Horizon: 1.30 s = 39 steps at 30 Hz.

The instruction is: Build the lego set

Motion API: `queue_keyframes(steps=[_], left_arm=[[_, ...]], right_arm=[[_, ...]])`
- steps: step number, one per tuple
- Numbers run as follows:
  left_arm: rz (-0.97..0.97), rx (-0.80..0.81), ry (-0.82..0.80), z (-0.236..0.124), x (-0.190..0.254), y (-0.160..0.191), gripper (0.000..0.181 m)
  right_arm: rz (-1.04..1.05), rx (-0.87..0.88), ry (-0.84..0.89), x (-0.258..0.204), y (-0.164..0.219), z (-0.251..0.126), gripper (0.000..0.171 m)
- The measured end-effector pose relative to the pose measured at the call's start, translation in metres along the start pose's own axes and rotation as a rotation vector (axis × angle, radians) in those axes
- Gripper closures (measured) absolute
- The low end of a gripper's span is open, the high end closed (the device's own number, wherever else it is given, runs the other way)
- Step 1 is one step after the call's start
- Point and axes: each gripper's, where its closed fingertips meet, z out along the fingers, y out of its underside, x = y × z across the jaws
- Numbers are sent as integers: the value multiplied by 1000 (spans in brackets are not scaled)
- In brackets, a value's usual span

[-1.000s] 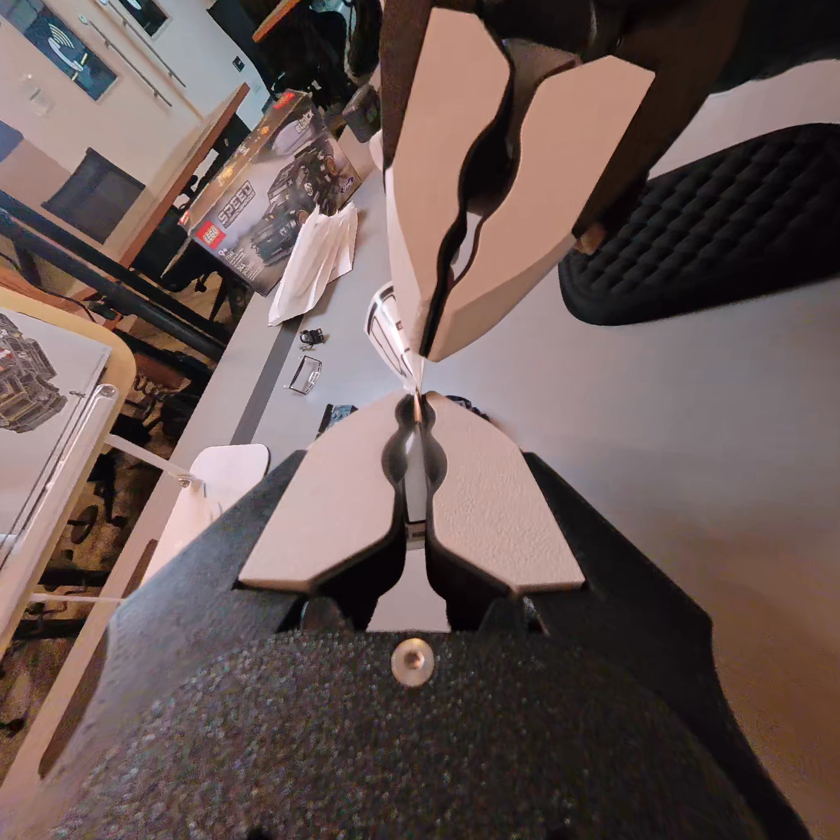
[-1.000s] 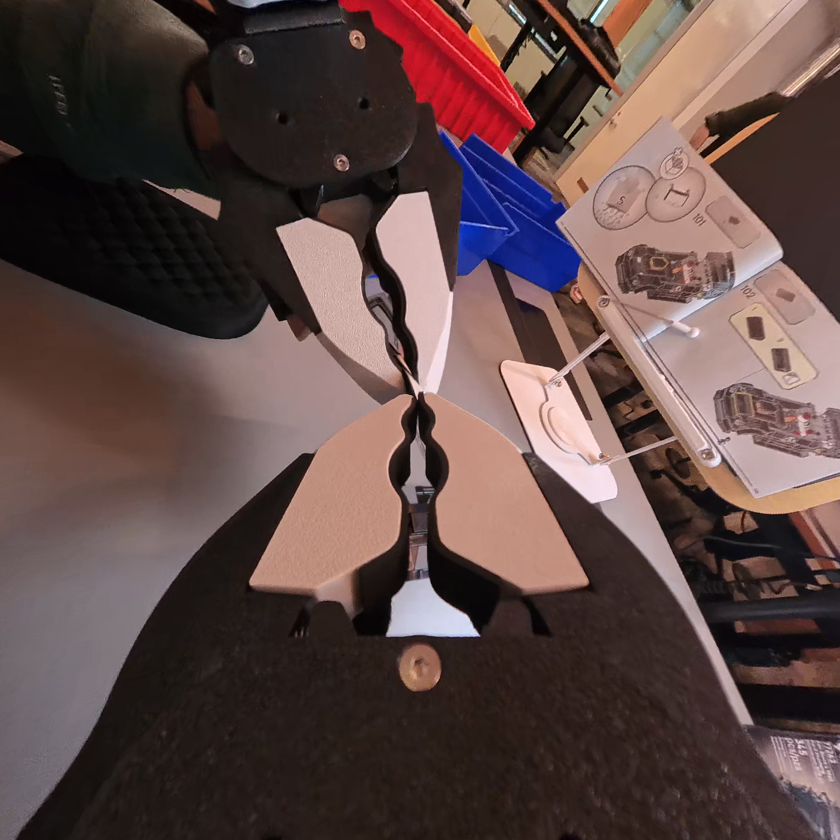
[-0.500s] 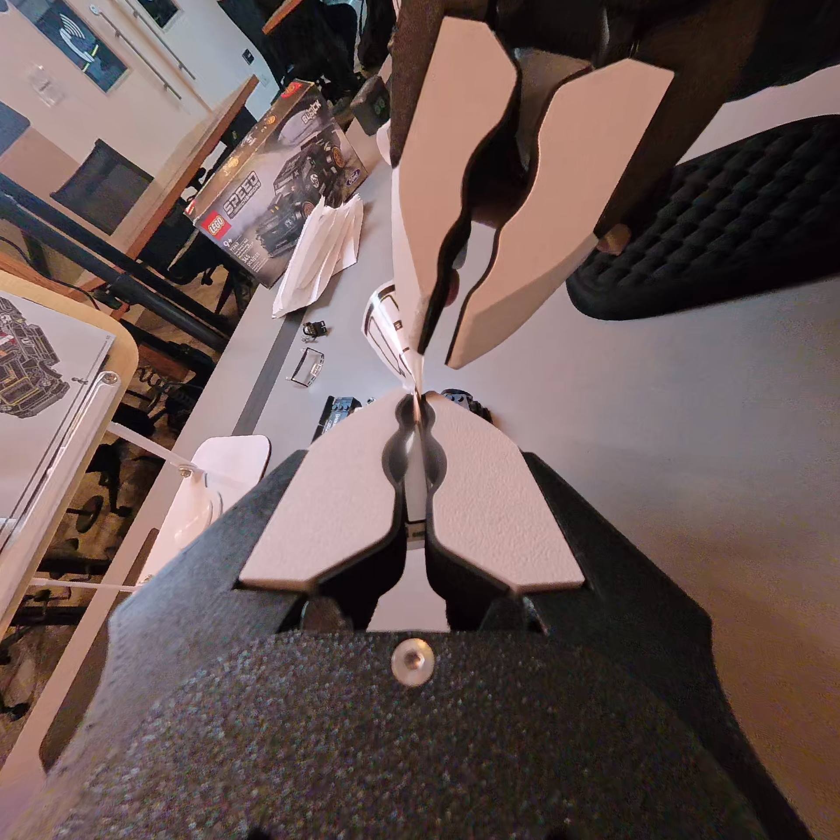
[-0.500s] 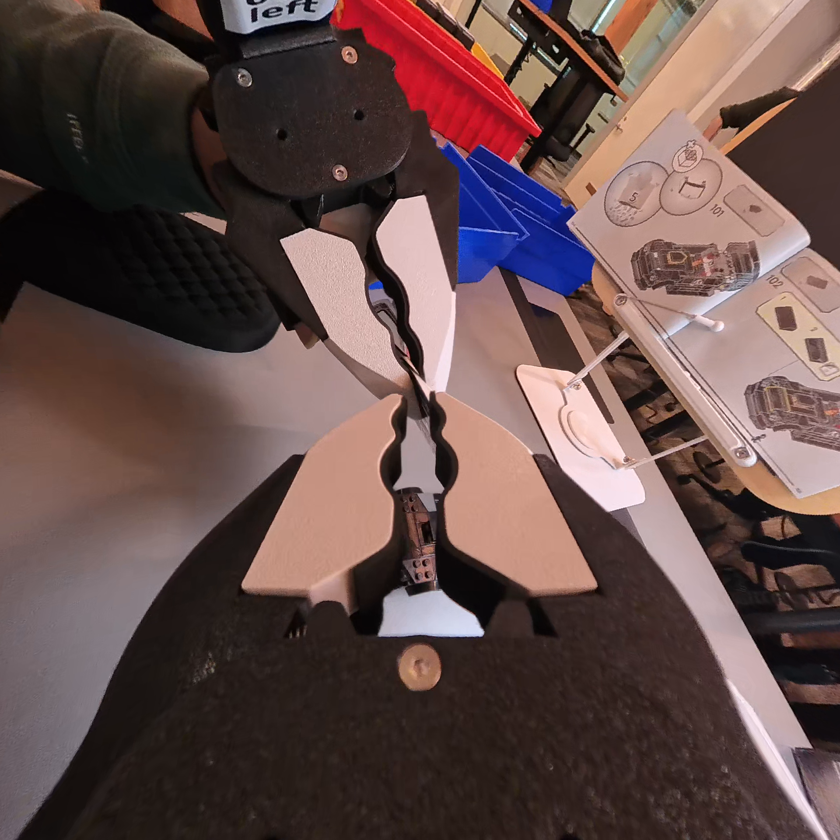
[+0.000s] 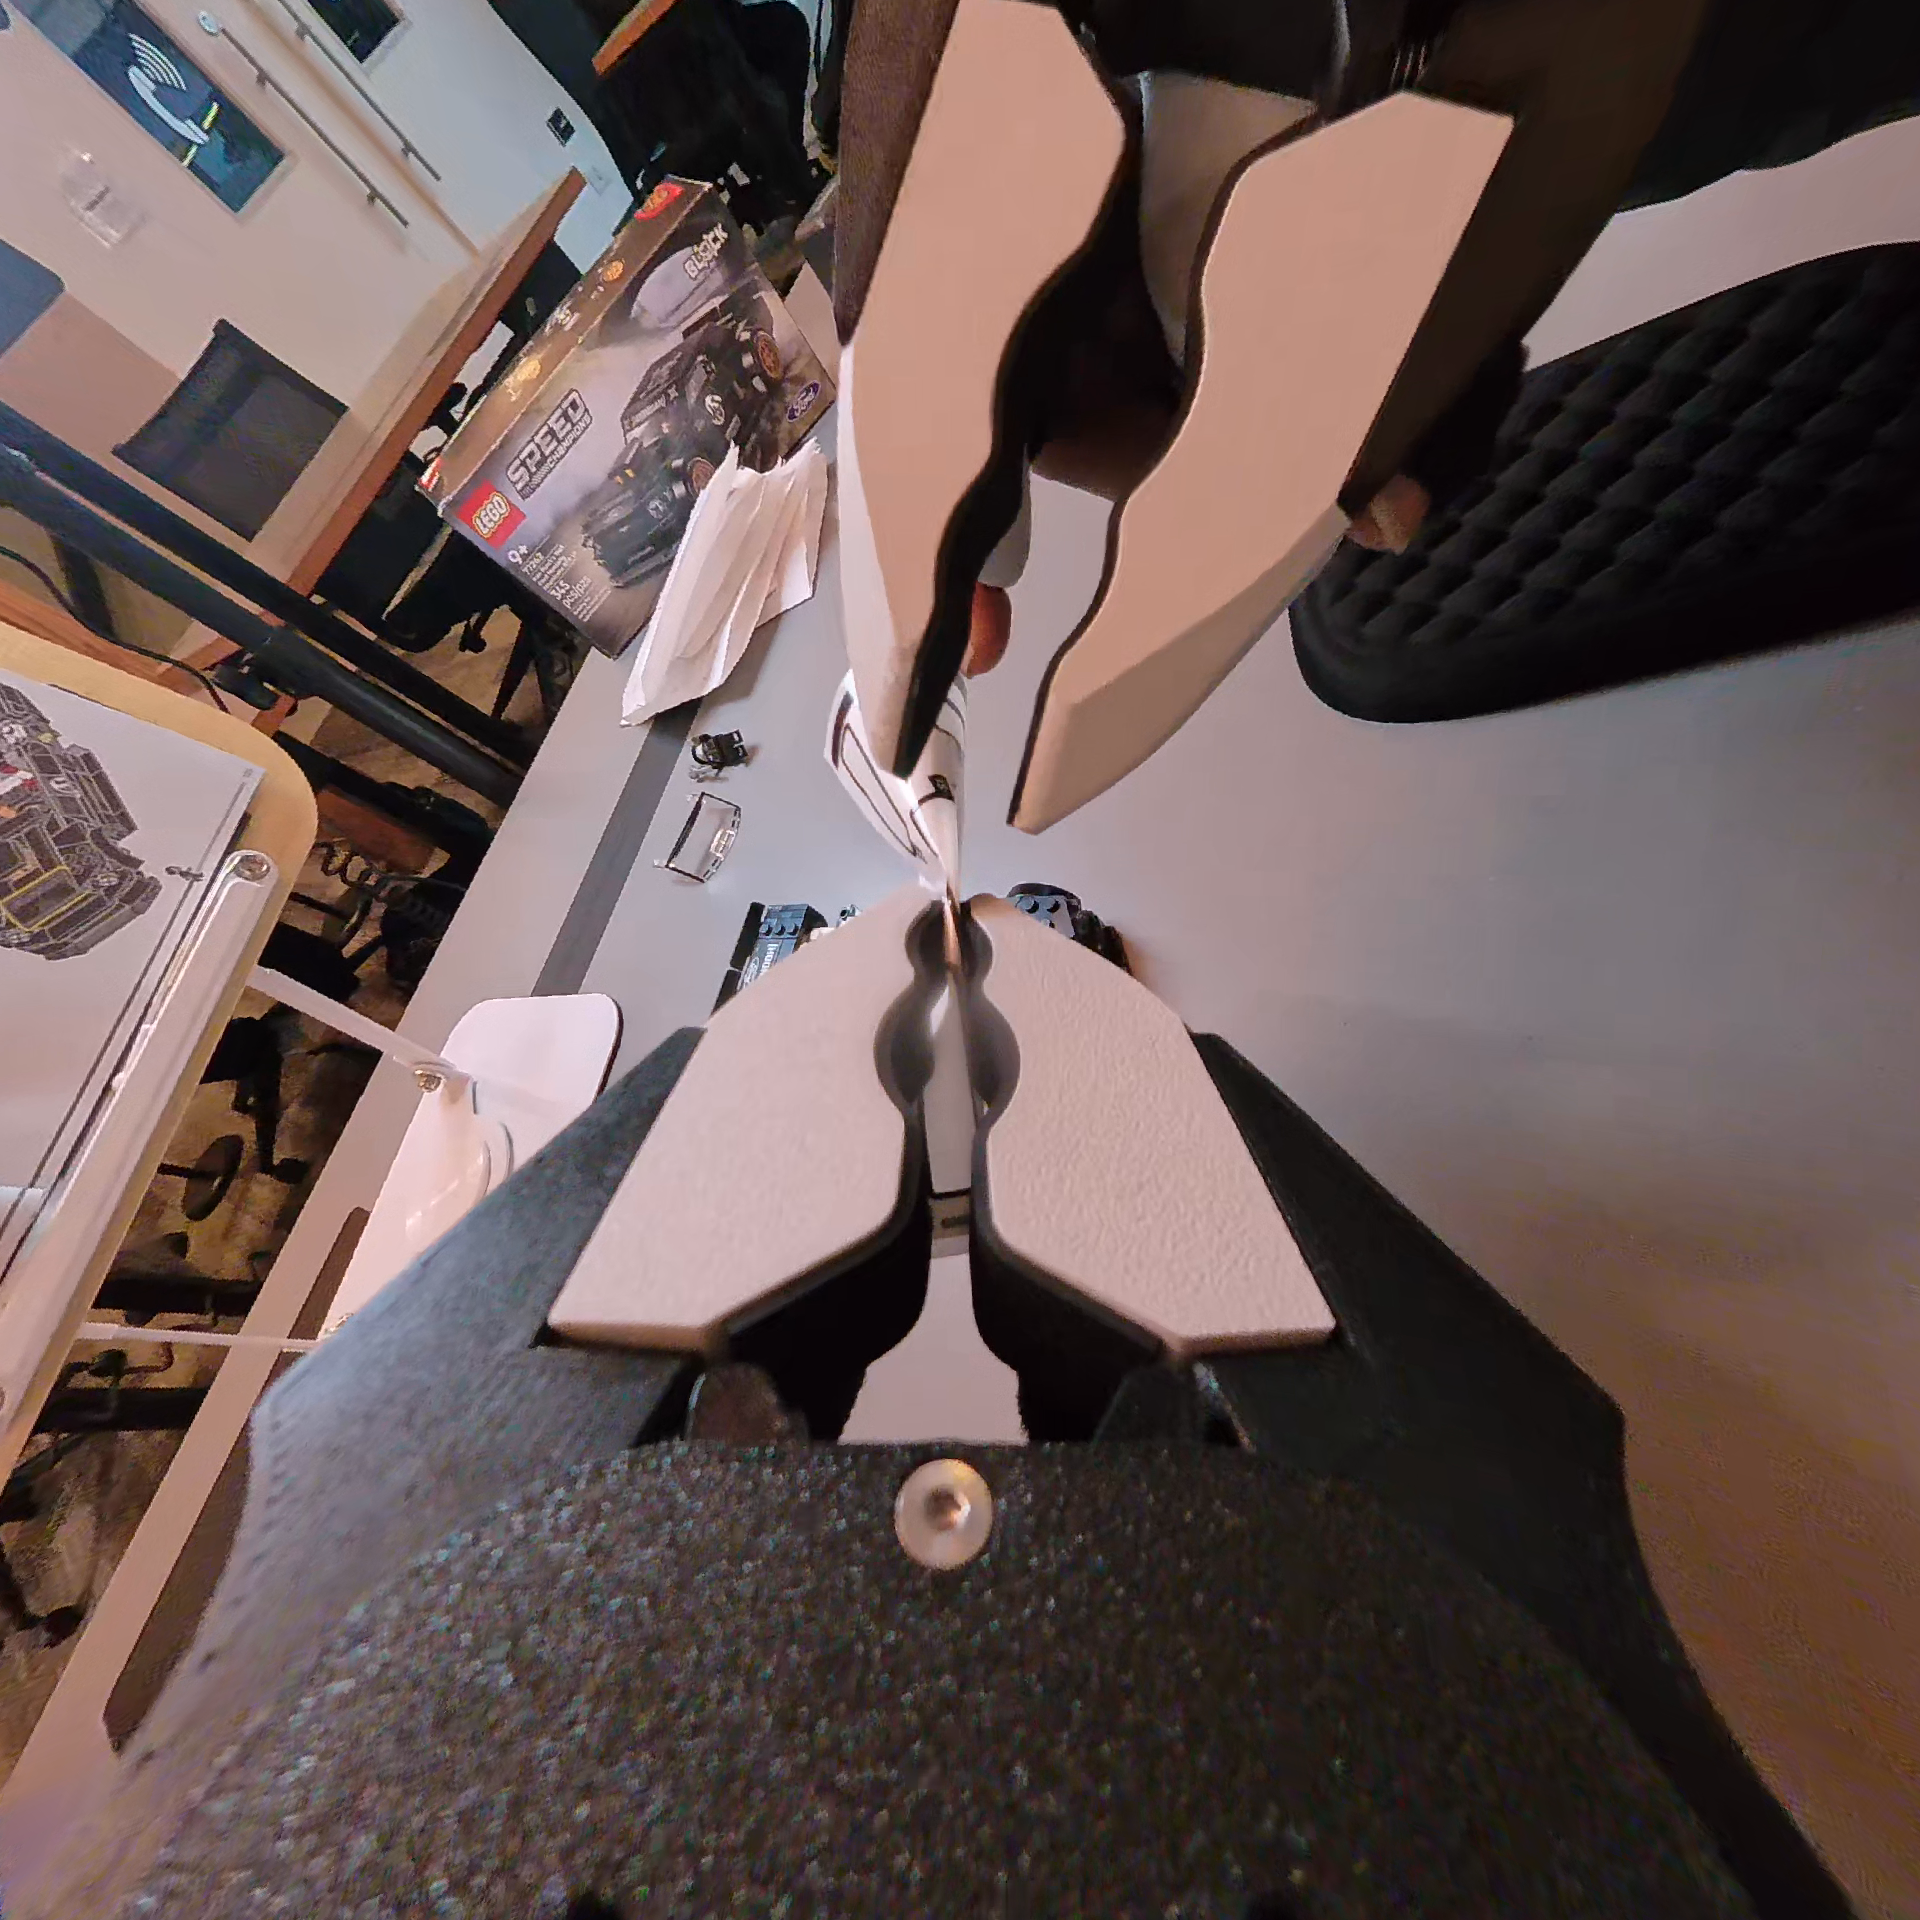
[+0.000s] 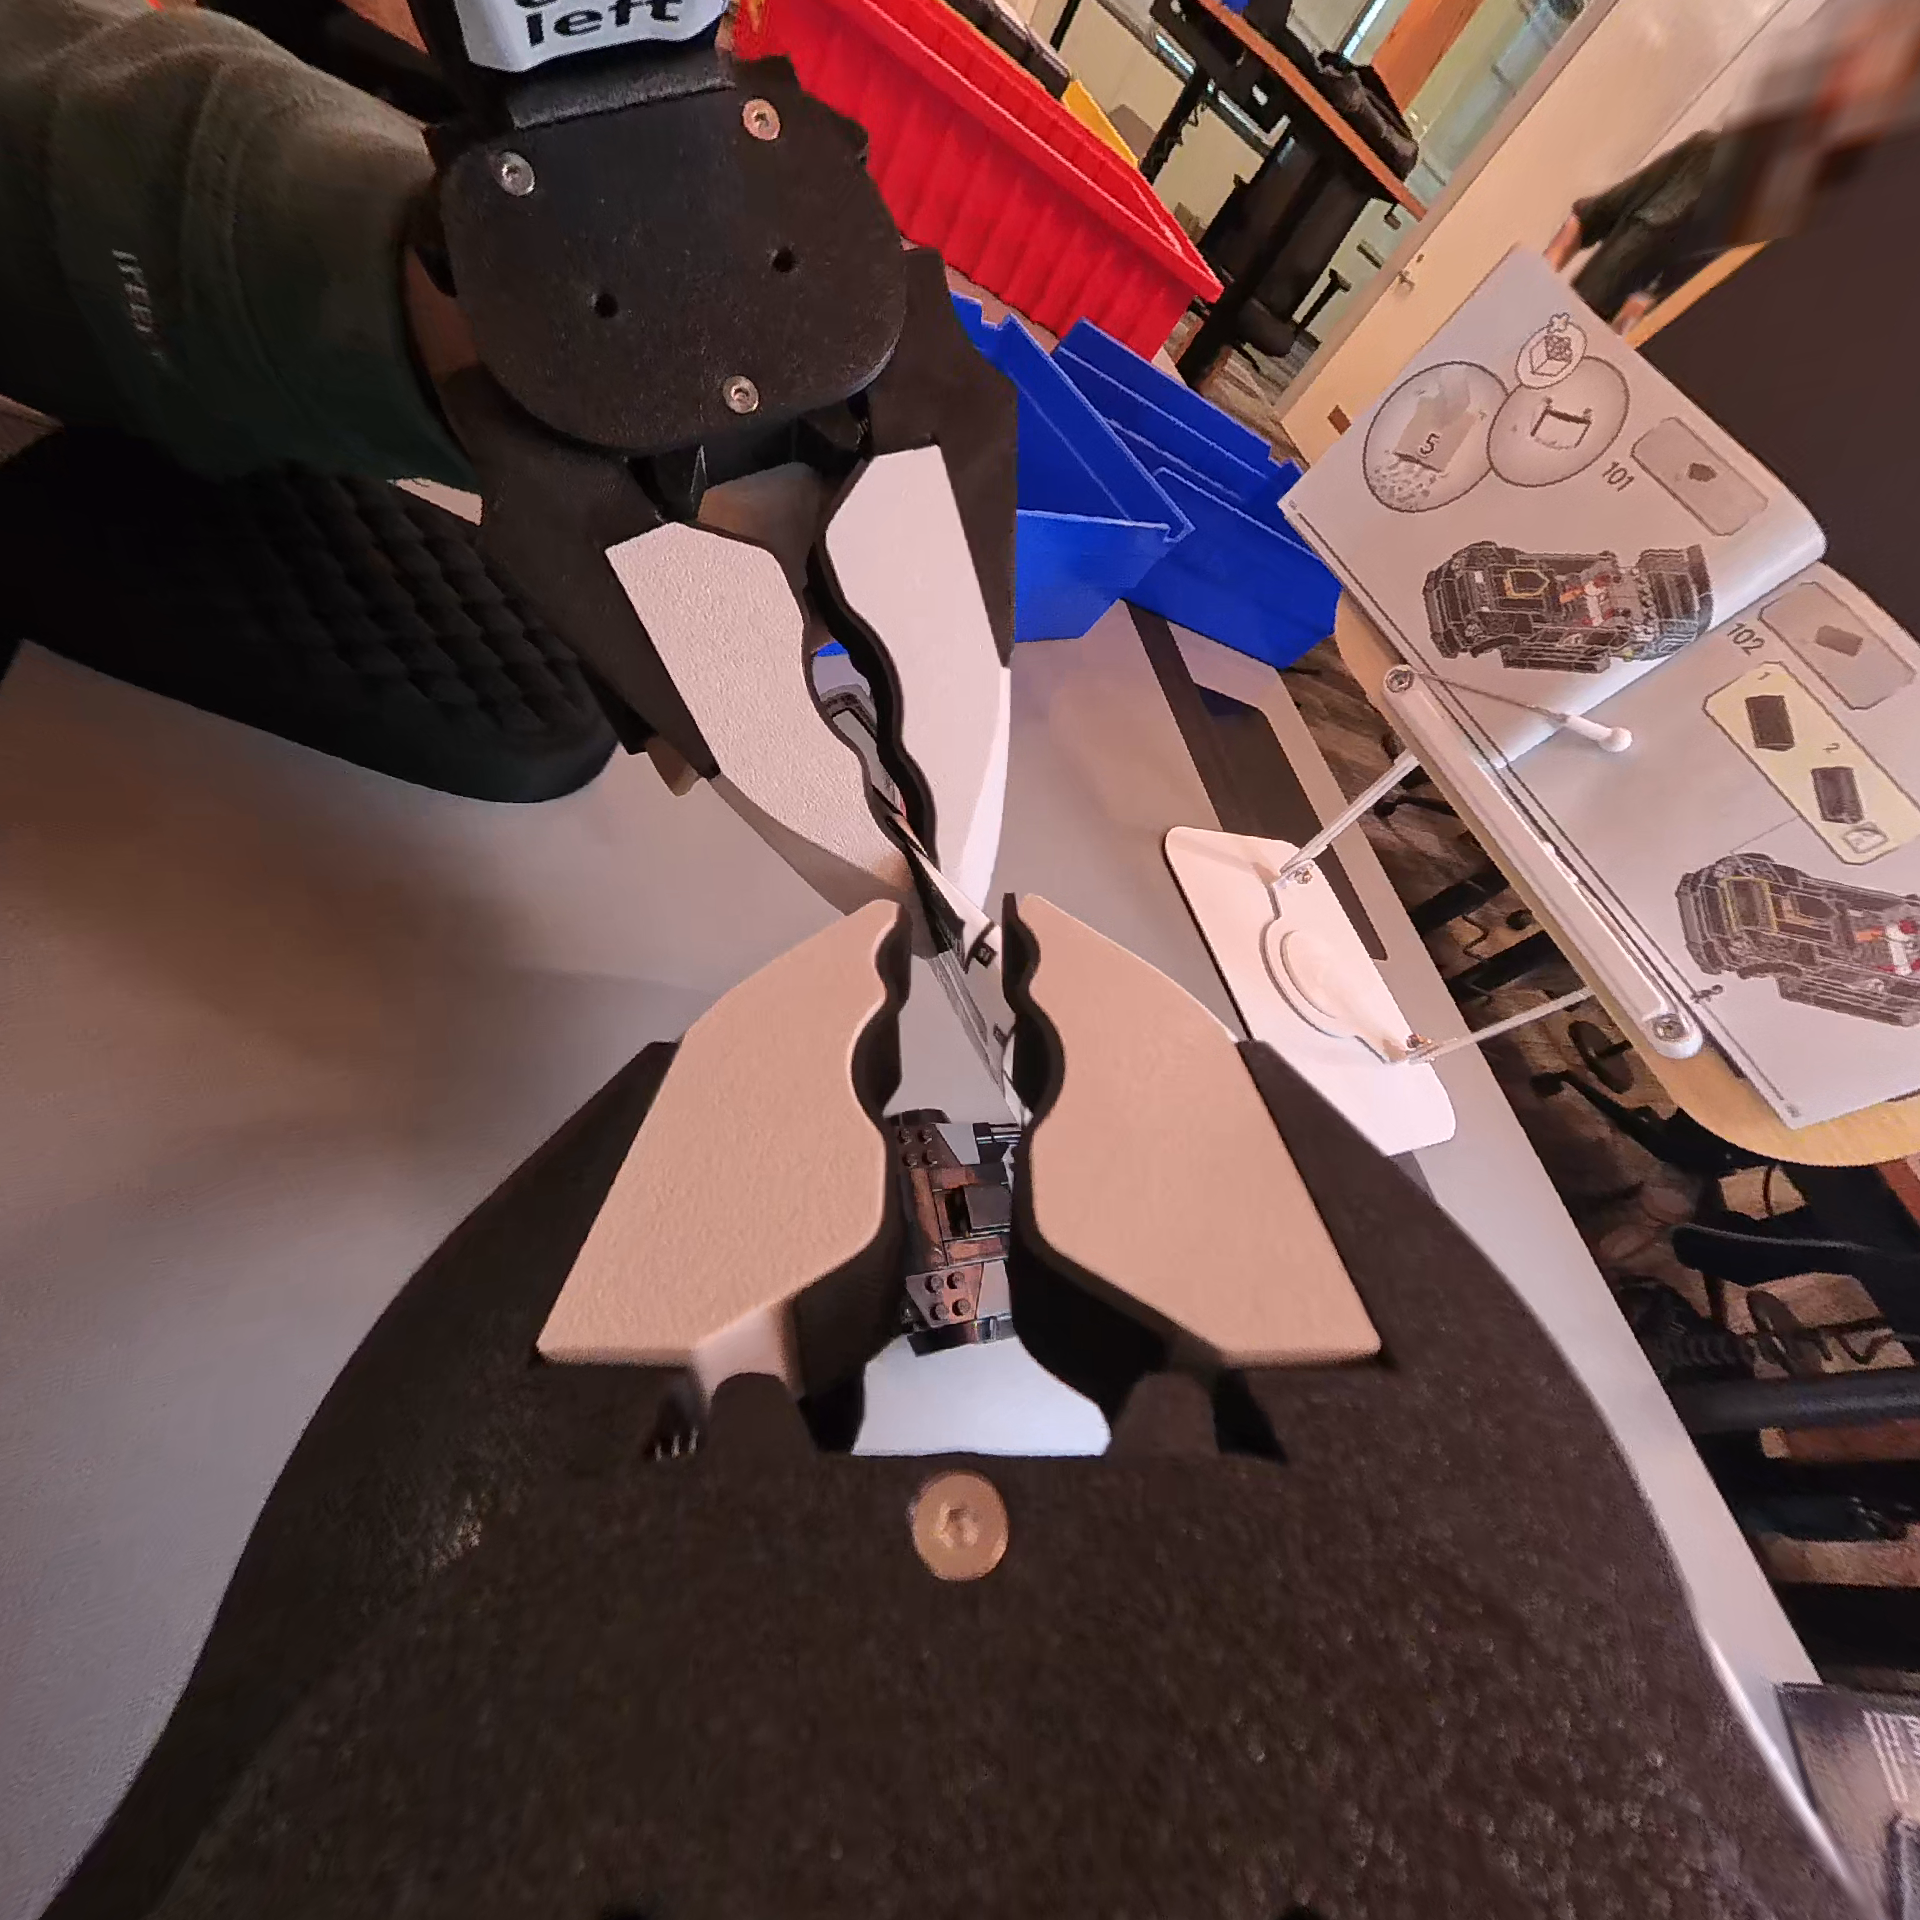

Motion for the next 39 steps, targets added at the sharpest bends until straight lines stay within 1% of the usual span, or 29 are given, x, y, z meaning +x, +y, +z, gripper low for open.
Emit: queue_keyframes(steps=[4, 7, 9, 24, 27, 32, 35, 37, 39], left_arm=[[11, -2, 0, 0, 1, 0, 180], [17, -7, 0, 0, 1, 1, 180], [19, -9, -6, 0, 0, 1, 180], [26, -3, -26, -3, -3, -1, 180], [1, 9, 1, -3, 0, -2, 176], [-165, 116, 133, -10, 9, -13, 156], [-363, 216, 296, -20, 12, -23, 143], [-531, 307, 401, -31, 6, -33, 141], [-649, 335, 455, -34, -3, -33, 142]], right_arm=[[-25, -13, -1, -1, 2, 2, 159], [-44, -14, 6, -1, 2, 2, 168], [-57, -14, 15, -1, 2, 2, 170], [-122, 0, 45, -3, 1, -2, 171], [-143, 7, 58, -3, 0, -3, 171], [-200, 61, 95, -1, -5, -7, 171], [-253, 80, 98, -4, -6, -10, 171], [-315, 76, 98, -8, -6, -10, 171], [-365, 79, 90, -12, -7, -10, 171]])
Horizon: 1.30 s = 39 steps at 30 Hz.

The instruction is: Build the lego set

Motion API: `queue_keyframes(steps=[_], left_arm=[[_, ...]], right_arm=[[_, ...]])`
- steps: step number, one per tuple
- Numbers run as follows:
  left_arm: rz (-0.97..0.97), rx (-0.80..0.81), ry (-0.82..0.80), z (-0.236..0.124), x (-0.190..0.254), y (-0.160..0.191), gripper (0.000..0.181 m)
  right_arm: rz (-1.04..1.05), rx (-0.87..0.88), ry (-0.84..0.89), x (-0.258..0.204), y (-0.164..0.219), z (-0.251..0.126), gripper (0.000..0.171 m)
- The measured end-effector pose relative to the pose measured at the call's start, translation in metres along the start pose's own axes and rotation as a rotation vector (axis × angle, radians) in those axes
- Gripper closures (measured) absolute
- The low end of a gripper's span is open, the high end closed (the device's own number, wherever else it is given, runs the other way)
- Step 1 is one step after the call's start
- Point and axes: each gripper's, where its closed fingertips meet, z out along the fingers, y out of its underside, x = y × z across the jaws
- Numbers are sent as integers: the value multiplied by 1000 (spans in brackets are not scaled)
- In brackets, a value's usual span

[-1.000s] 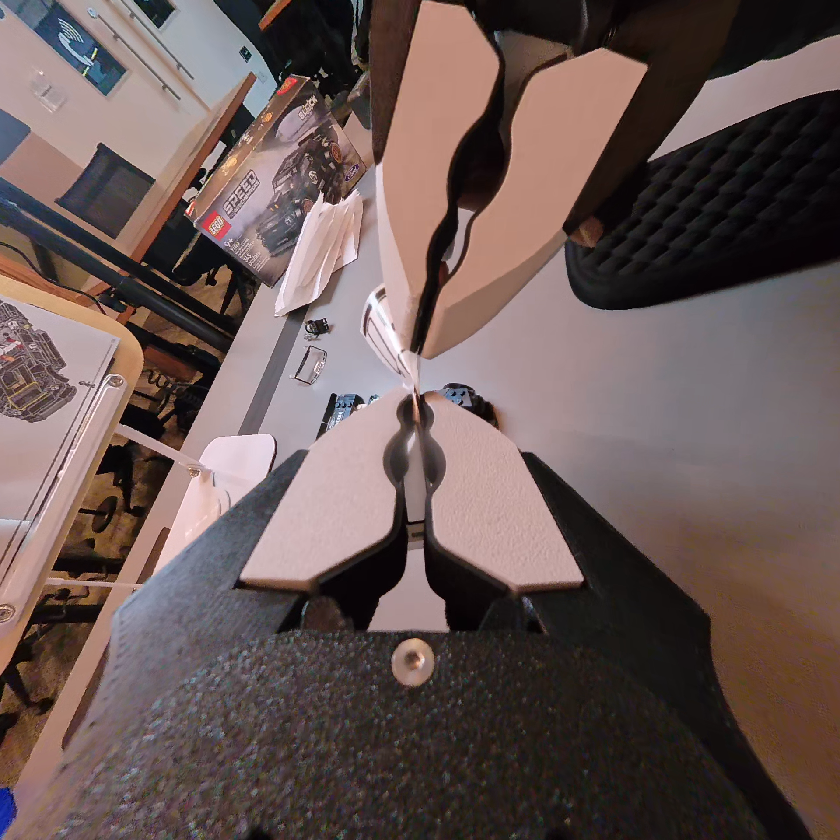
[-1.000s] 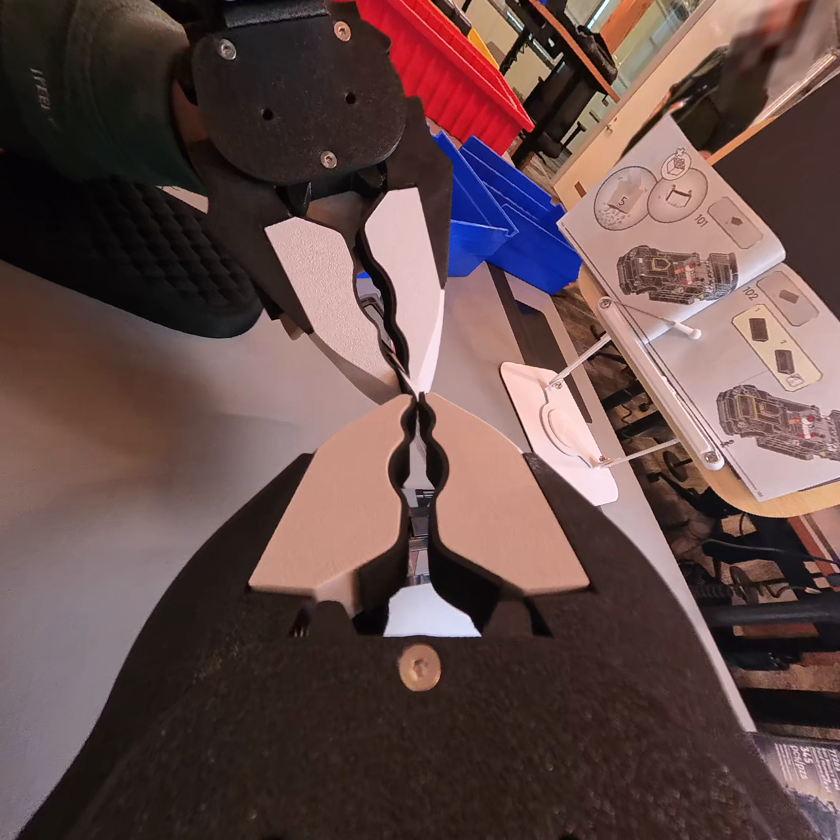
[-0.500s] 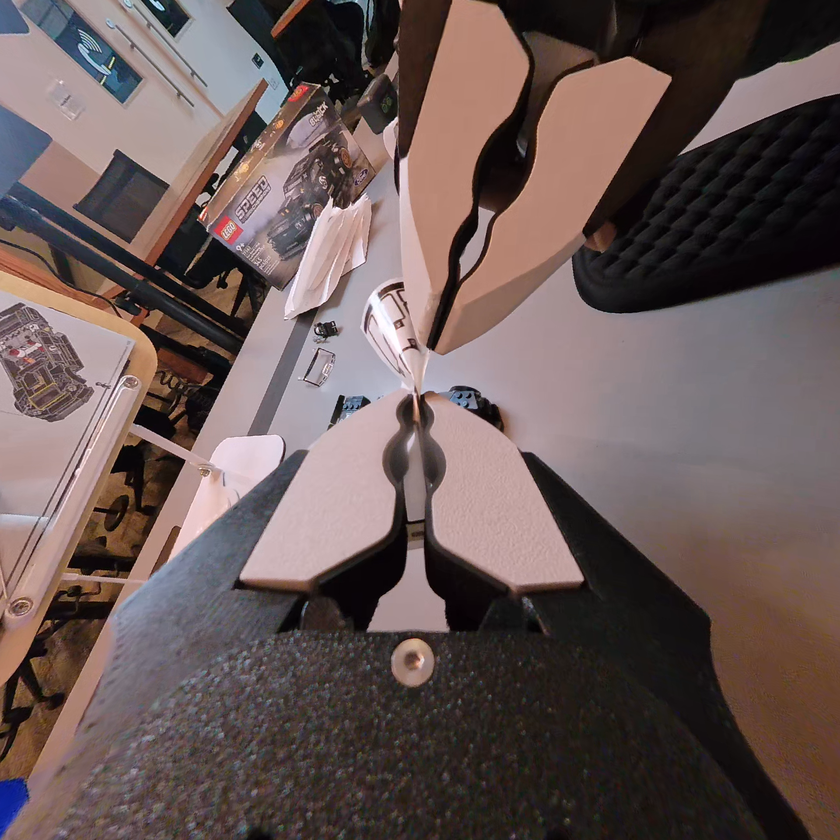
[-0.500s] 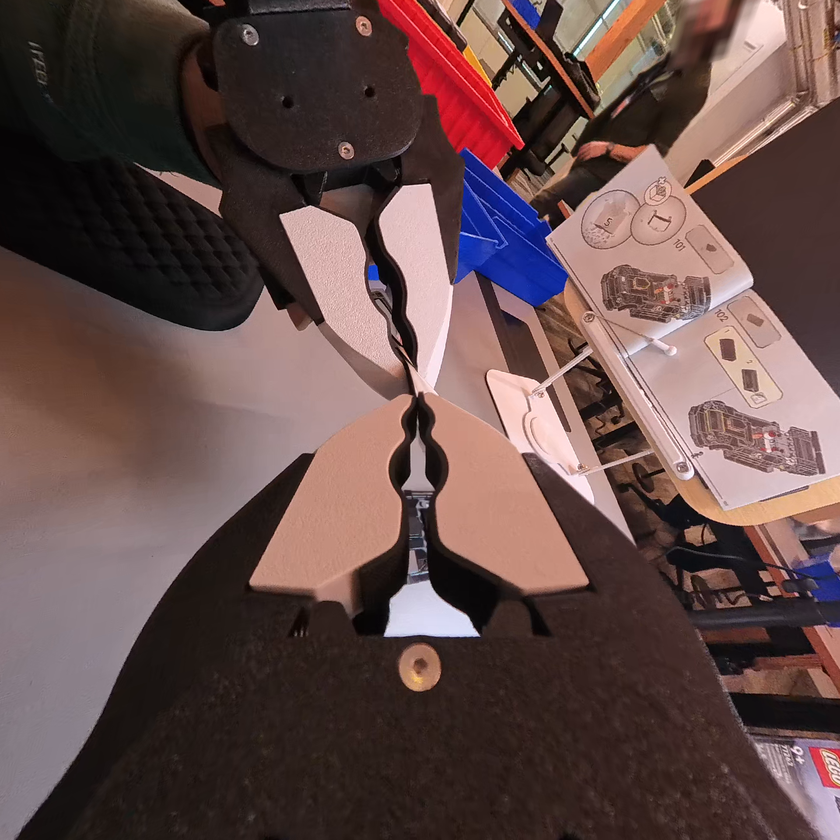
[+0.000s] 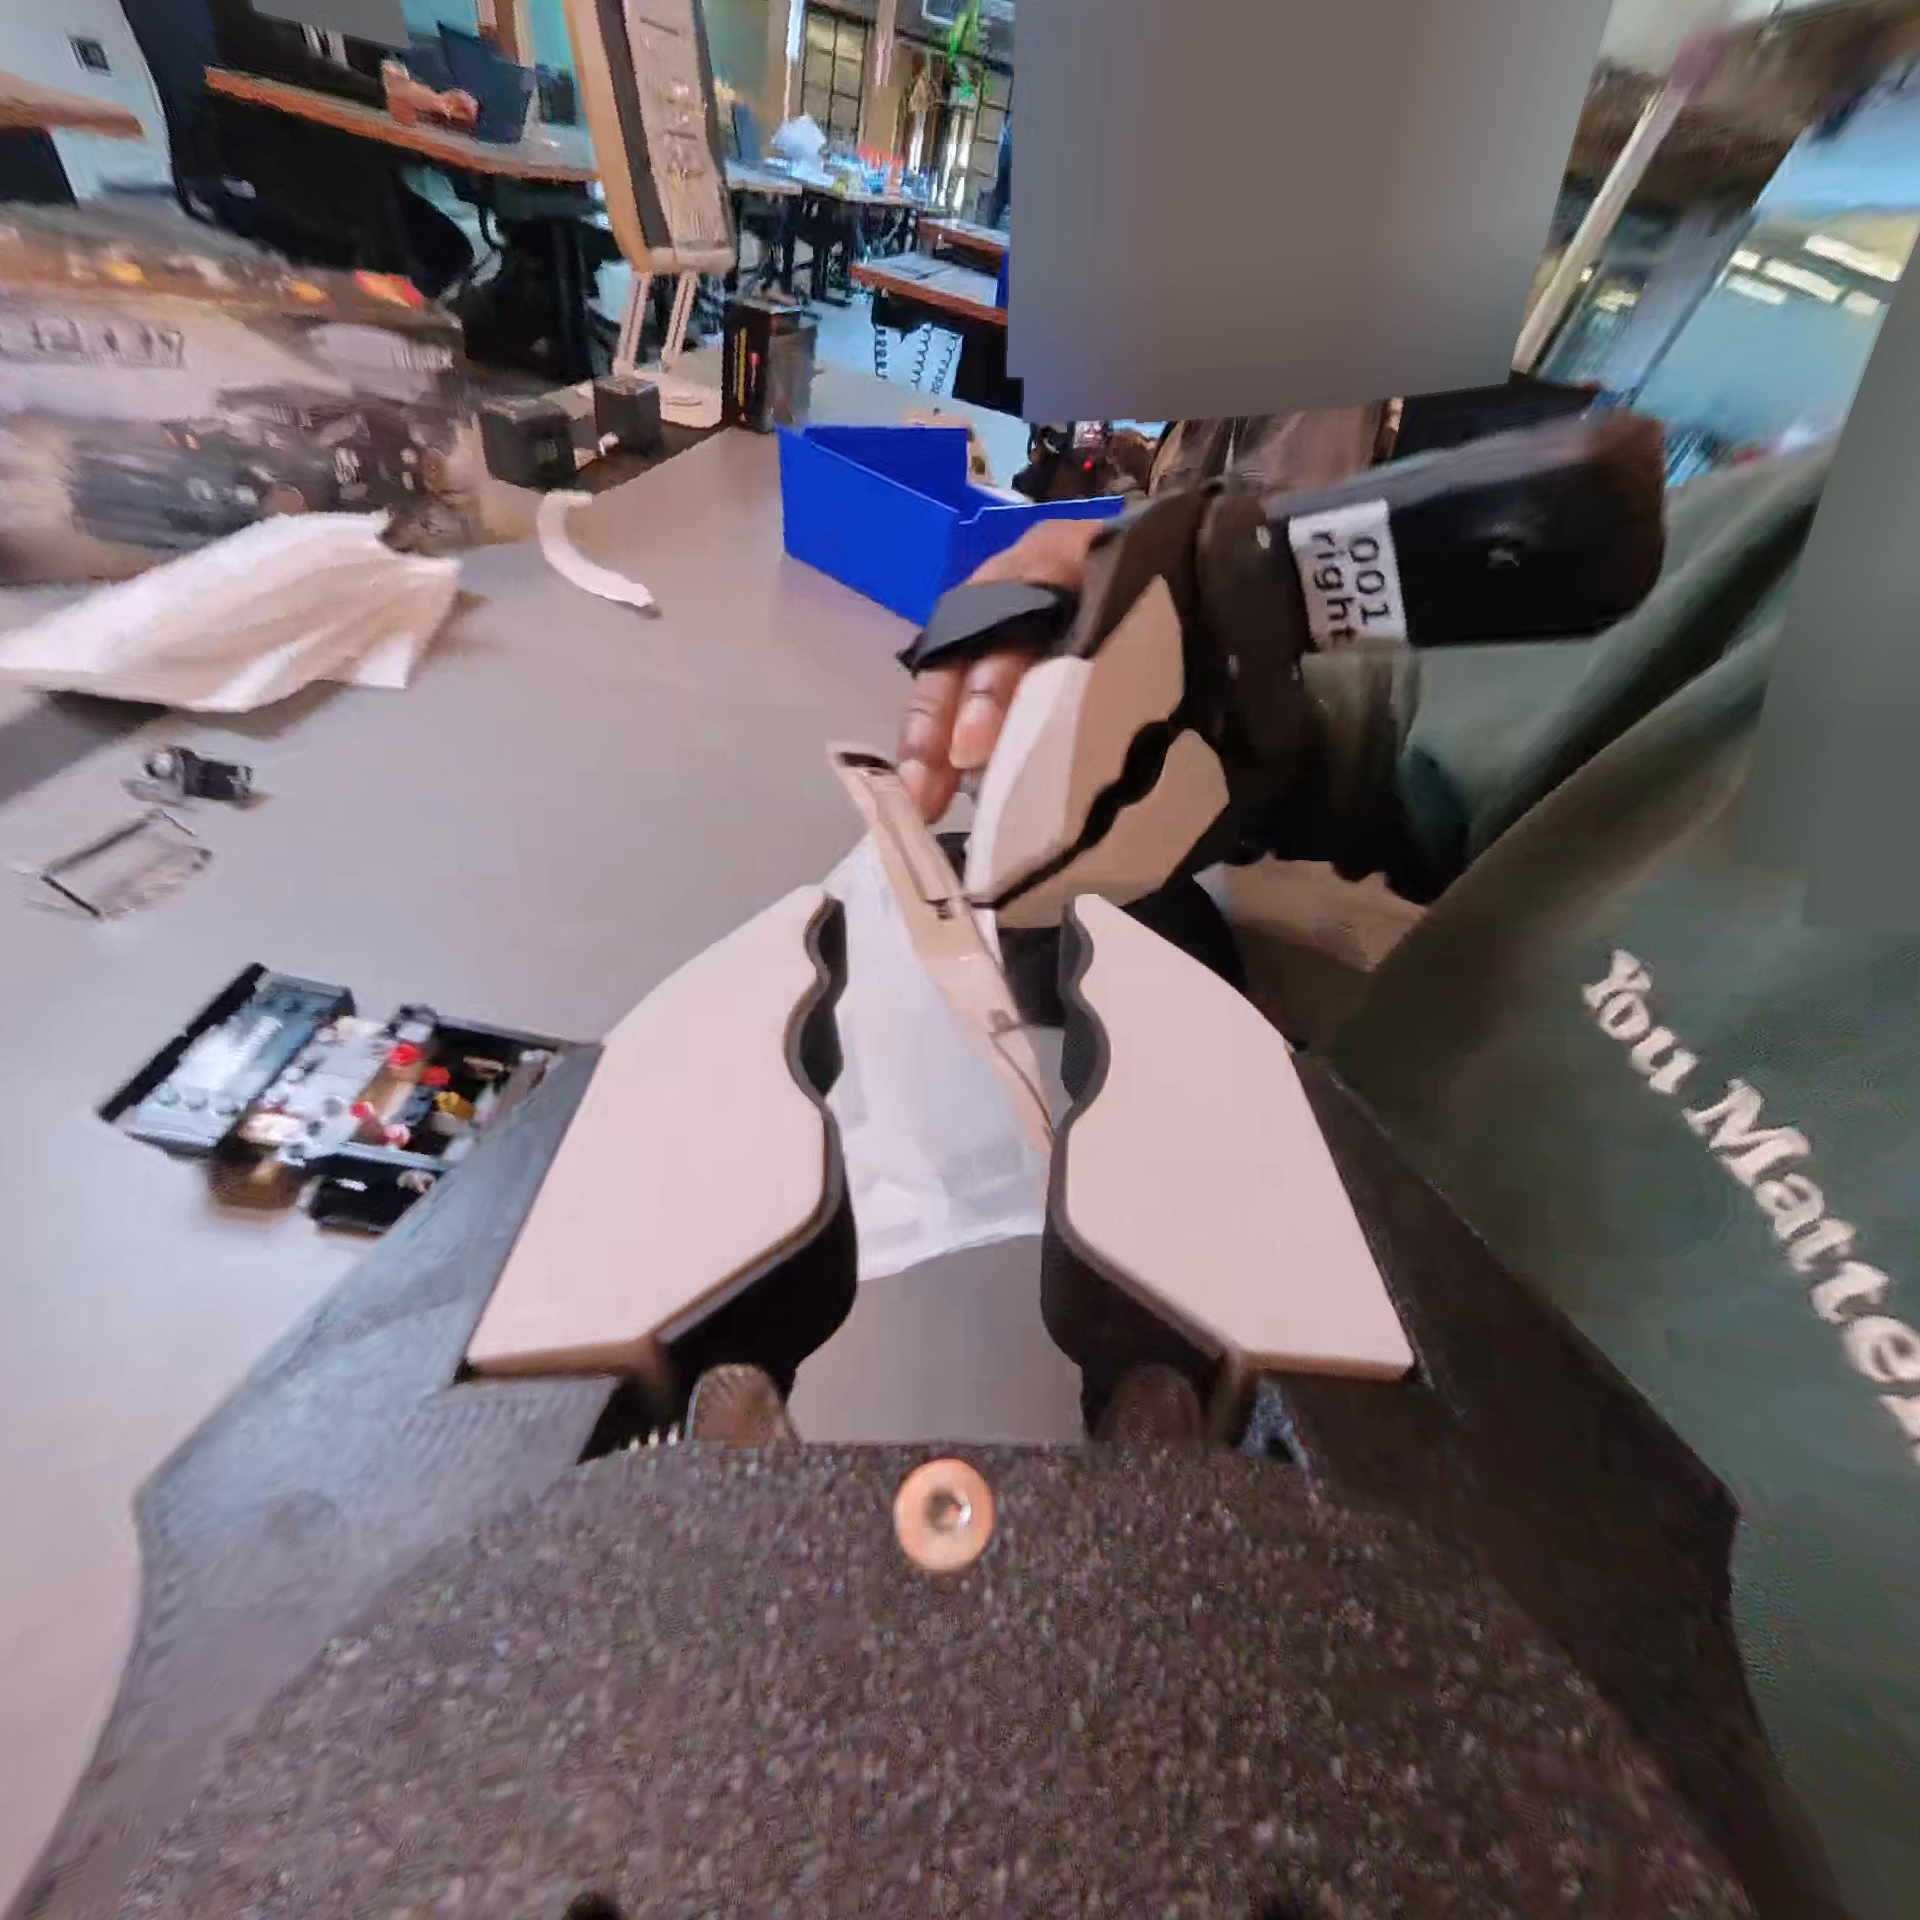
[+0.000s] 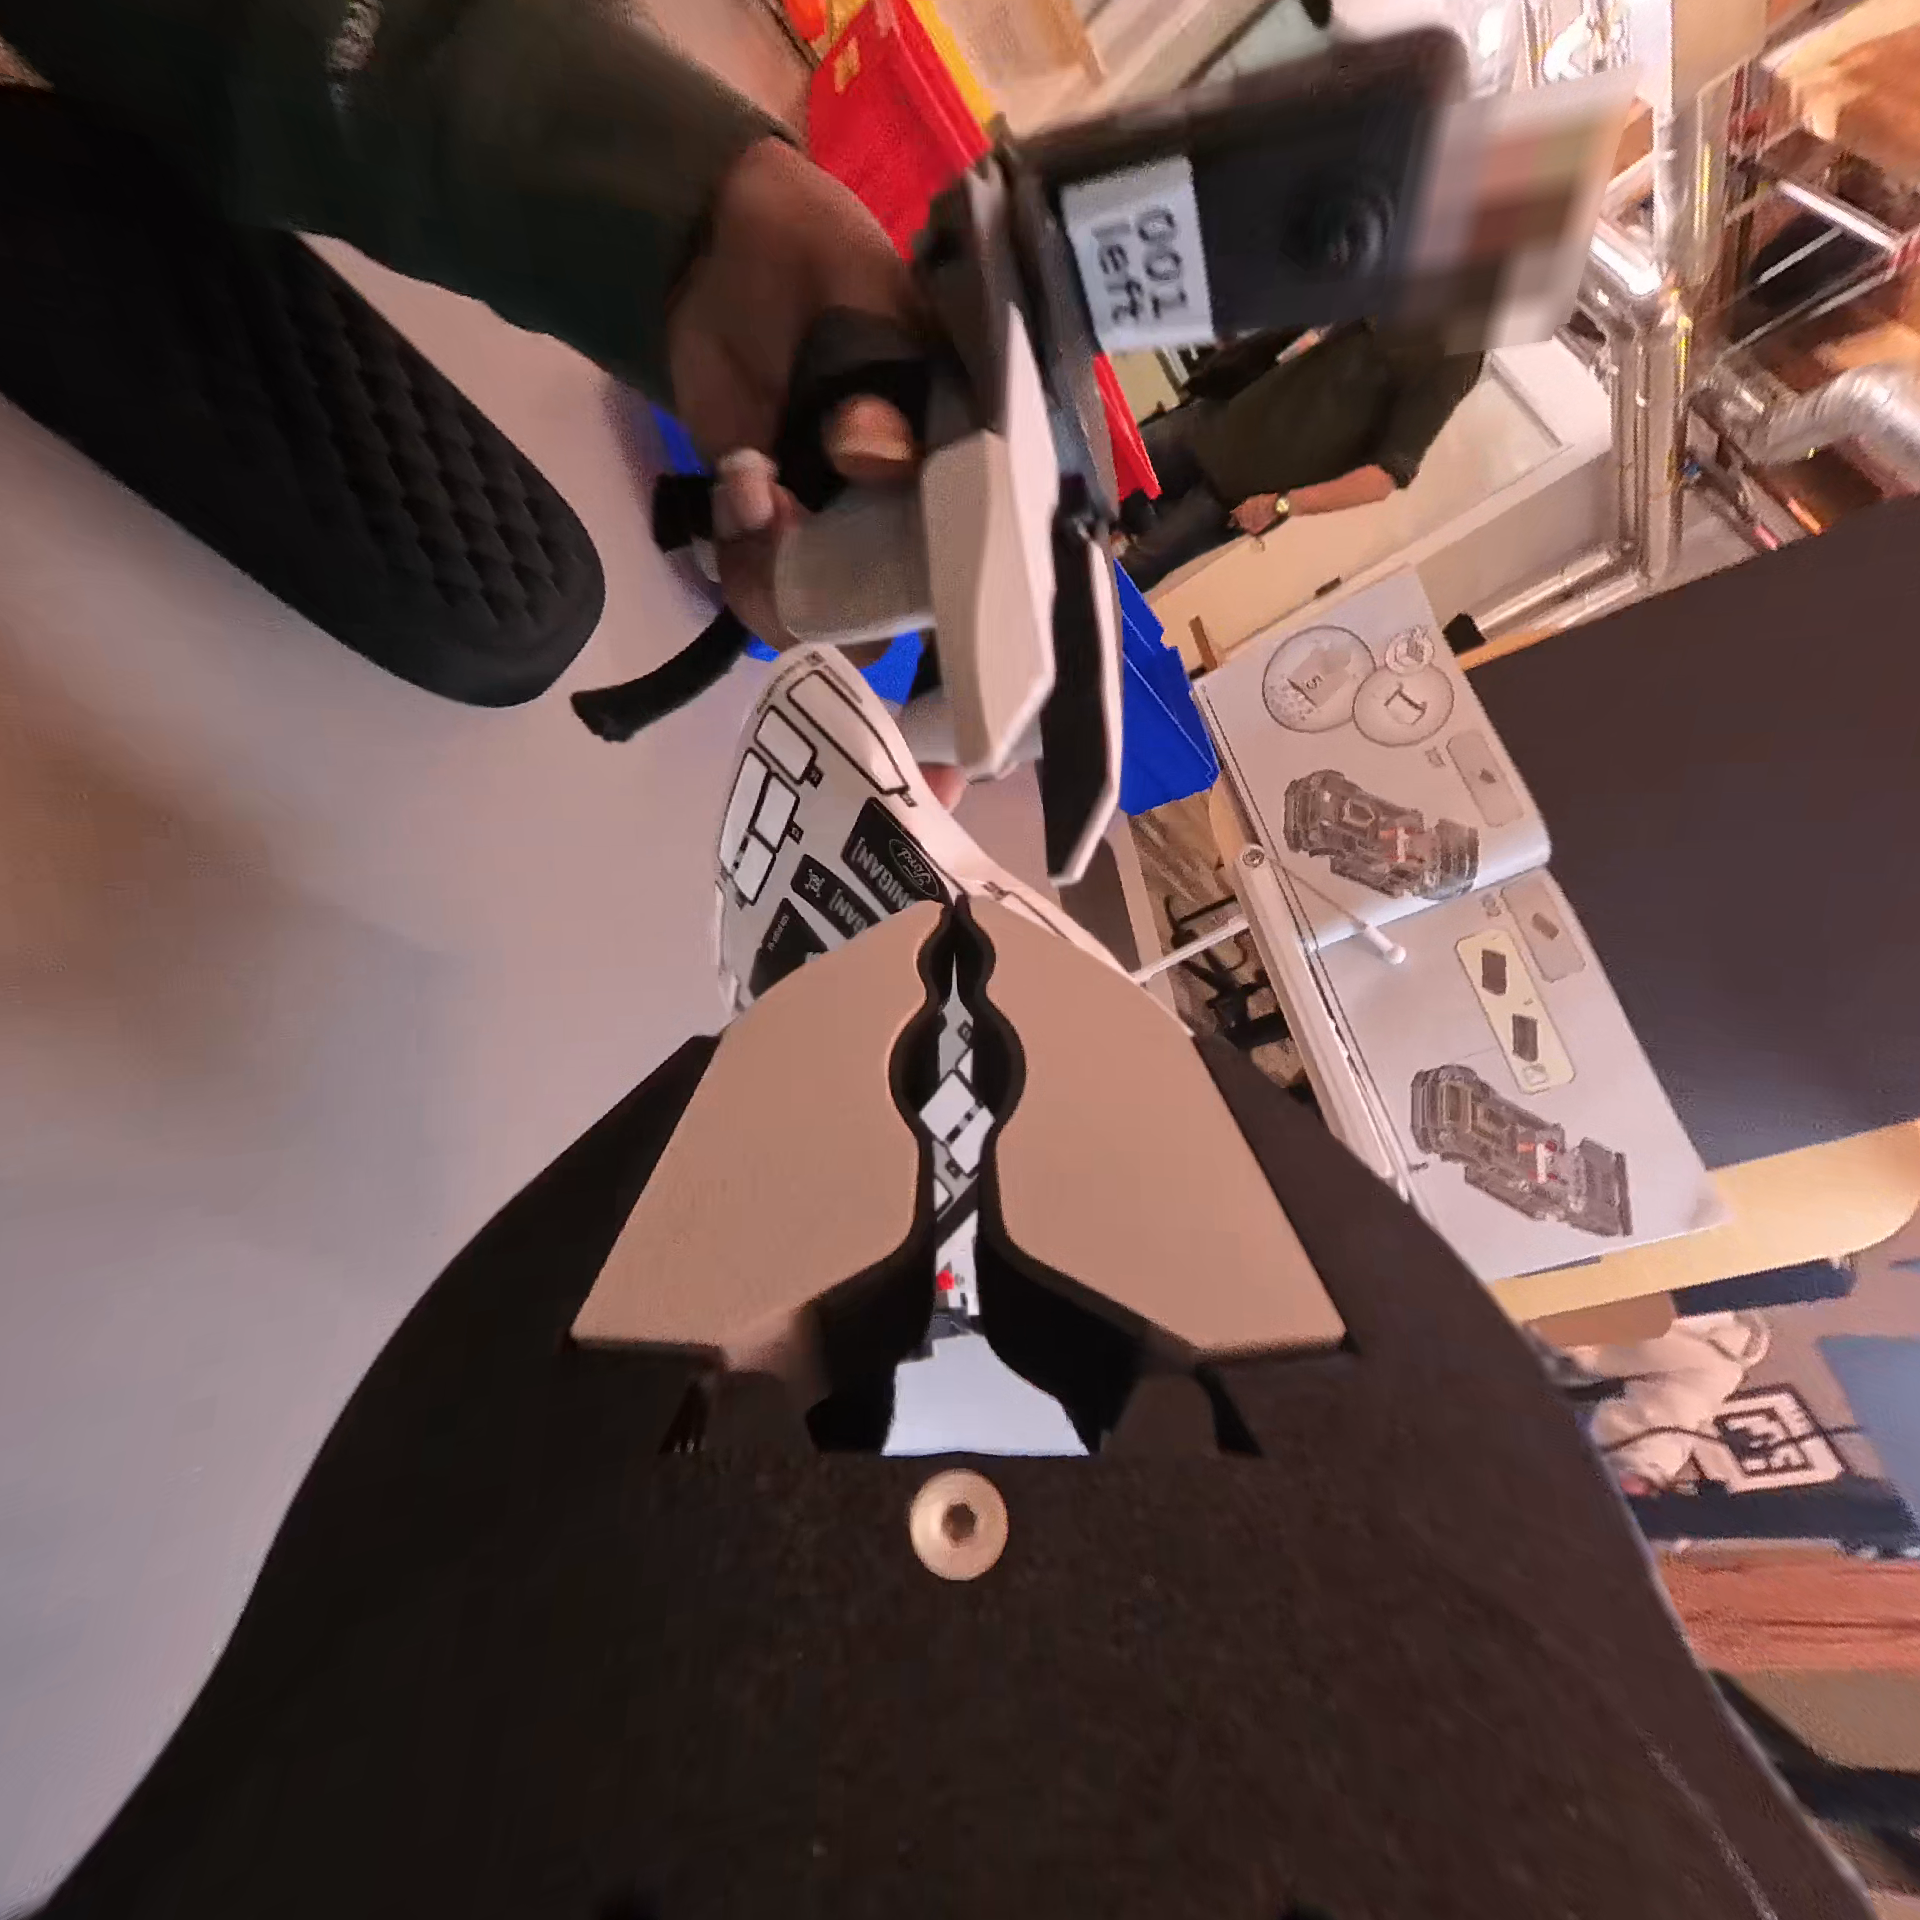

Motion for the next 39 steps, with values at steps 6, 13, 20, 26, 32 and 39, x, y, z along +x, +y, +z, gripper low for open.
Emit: queue_keyframes(steps=[6, 13, 20, 26, 32, 39], left_arm=[[-186, -42, 175, 12, 8, 10, 171], [-205, 19, 78, 7, -20, 6, 180], [-358, 111, -67, -10, -84, 11, 181], [-512, 223, -412, -44, -191, 29, 181], [-587, 370, -510, -66, -236, 21, 181], [-789, 606, -396, -78, -265, 23, 181]], right_arm=[[-127, -11, -25, -11, -3, 4, 171], [-130, -34, -41, -22, 7, 2, 171], [200, -38, -2, -3, 25, -7, 171], [953, 99, -63, 27, 38, -14, 171], [1416, 237, -155, 43, 52, -20, 171], [1564, 264, -184, 41, 72, -22, 171]])
